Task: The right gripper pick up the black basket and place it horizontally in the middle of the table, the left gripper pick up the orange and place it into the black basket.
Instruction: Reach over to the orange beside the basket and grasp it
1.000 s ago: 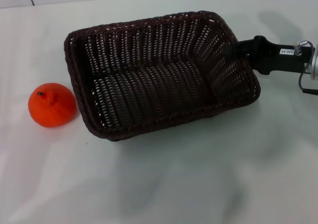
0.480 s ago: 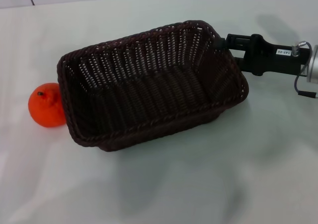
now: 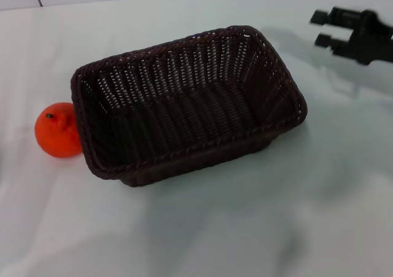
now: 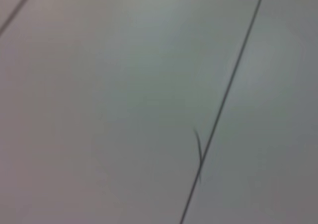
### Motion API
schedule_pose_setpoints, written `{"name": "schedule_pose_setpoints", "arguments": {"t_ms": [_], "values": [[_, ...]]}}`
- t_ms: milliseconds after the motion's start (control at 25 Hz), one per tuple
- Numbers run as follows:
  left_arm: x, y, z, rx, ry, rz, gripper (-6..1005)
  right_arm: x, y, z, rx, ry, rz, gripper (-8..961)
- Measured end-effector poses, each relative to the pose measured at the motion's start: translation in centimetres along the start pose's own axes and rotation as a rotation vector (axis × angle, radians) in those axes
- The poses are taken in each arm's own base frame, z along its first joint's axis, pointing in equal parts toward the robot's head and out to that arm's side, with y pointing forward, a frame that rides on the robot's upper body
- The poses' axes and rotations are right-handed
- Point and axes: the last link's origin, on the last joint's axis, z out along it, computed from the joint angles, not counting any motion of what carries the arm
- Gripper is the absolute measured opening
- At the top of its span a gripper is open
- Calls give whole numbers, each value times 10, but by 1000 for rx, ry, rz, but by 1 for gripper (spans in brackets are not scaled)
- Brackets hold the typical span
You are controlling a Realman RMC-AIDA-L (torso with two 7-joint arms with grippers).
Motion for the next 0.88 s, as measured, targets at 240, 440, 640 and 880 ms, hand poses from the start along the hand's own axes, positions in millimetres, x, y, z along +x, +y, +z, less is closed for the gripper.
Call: {"name": "schedule_pose_setpoints", "arguments": {"t_ms": [240,440,640,880], "values": [[-14,0,-2,-69,-165,44,933,24,-2,-10,-34,95,-40,667],[-33,1,-5,-161,-357,88,932,36,0,-7,-74,145,-62,667],[-48,4,-8,-240,-495,136,932,41,-3,-1,-85,158,-78,666],[-59,10,-12,-309,-594,156,933,44,-5,4,-92,167,-85,666]]}}
